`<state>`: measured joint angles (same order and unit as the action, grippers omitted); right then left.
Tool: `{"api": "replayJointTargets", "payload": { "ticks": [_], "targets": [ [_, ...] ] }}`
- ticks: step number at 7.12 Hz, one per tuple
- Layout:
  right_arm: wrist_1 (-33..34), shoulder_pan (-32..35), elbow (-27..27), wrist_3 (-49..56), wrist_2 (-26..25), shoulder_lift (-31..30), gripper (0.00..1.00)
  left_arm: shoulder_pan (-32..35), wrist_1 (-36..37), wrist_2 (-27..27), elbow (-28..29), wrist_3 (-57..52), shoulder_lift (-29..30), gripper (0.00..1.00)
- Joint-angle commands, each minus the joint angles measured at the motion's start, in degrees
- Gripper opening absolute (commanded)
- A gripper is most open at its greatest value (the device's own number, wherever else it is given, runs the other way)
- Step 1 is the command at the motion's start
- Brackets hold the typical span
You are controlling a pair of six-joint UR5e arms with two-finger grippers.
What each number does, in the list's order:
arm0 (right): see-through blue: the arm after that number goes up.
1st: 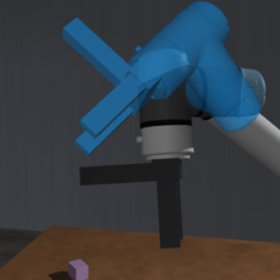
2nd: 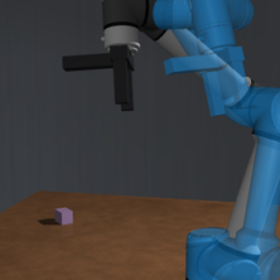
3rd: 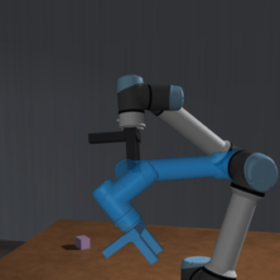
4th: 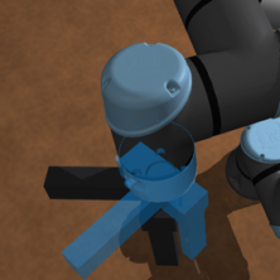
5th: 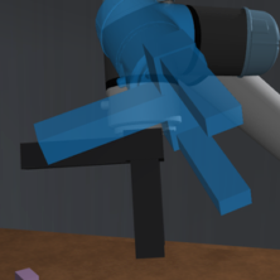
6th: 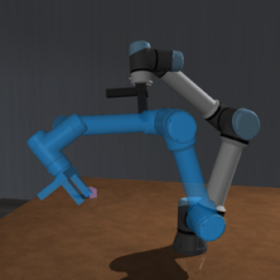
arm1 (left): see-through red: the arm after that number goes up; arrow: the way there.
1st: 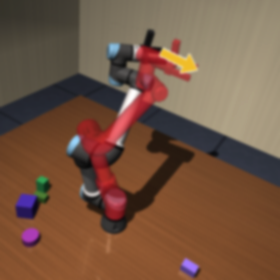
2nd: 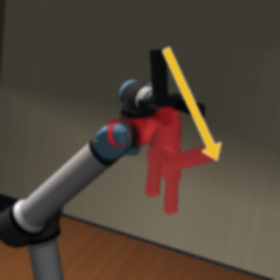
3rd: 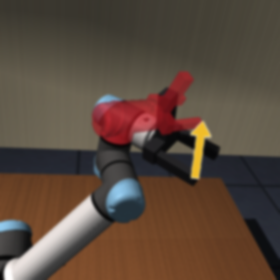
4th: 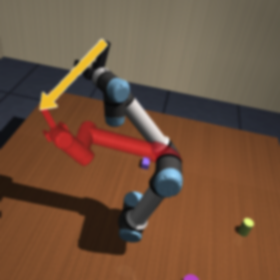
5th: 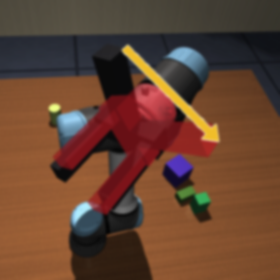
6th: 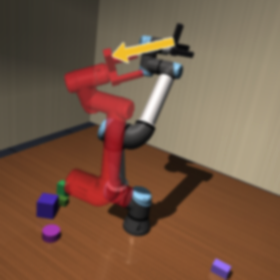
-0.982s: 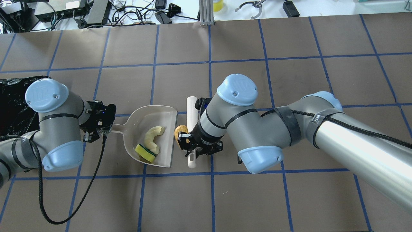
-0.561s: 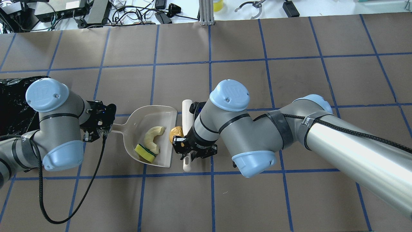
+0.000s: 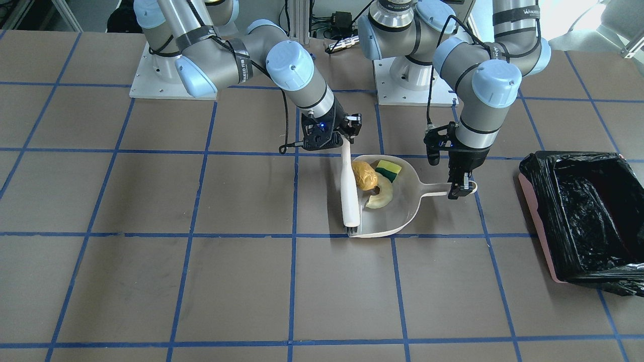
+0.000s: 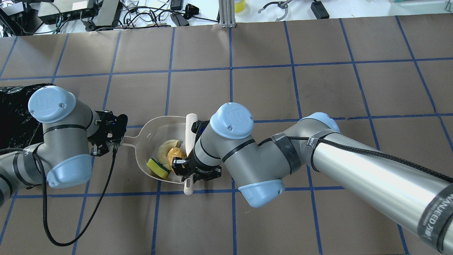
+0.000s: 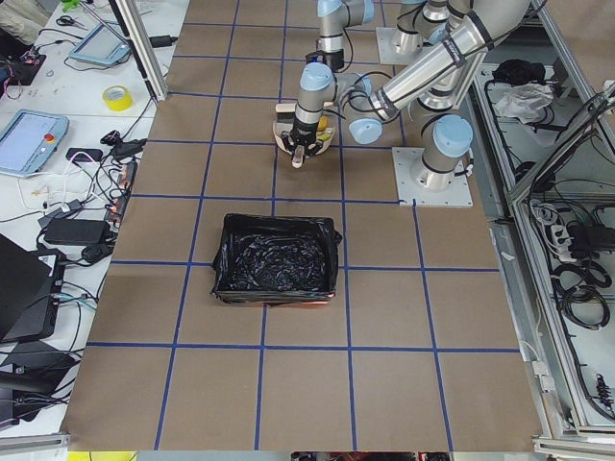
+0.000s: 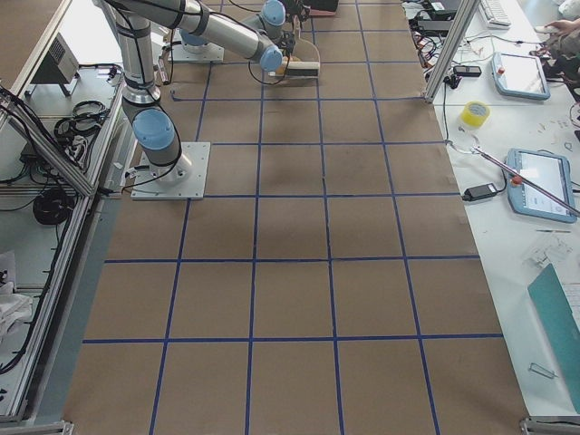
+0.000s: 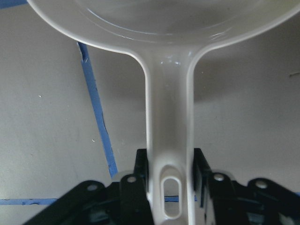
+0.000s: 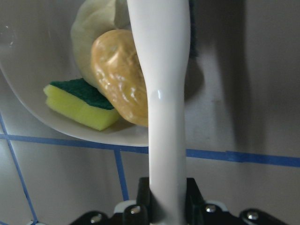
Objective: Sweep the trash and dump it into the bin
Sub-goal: 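Sweep the yellow potato into the dustpan with the brush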
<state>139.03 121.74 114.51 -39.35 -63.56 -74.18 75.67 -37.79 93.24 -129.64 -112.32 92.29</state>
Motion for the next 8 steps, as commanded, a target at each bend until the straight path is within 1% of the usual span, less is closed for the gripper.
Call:
{"api": "replayJointTargets", "payload": {
  "ticks": [1, 2, 3, 5, 6, 7, 8],
  "targets": [
    [1.7, 1.6, -2.8, -5.2, 0.0, 1.6, 0.00, 0.0, 0.0, -0.1, 0.1, 0.0, 0.0, 0.00],
    [1.8, 3.2, -4.7, -7.0, 0.1, 3.0, 0.00, 0.0, 0.0, -0.2, 0.1, 0.0, 0.1, 0.00],
    [0.7, 4.1, -6.7, -8.1, -0.9, 3.5, 0.00, -0.1, 0.0, -0.3, 0.3, -0.1, 0.2, 0.00],
    [-0.7, 3.1, -7.5, -6.9, -1.2, 3.3, 0.00, -0.3, 0.0, -0.5, 0.4, -0.1, 0.5, 0.00],
    [-2.3, 1.8, -8.6, -5.9, -1.2, 3.1, 0.00, -0.3, 0.0, -0.6, 0.4, -0.3, 0.6, 0.00],
    [-5.4, 0.4, -9.3, -4.0, -1.2, 2.6, 0.00, -0.3, 0.0, -0.7, 0.5, -0.3, 0.8, 0.00],
    [-9.7, -0.6, -9.4, -0.1, -4.3, 1.2, 0.00, -0.6, 0.0, -0.9, 0.7, -0.3, 0.9, 0.00]
  ]
}}
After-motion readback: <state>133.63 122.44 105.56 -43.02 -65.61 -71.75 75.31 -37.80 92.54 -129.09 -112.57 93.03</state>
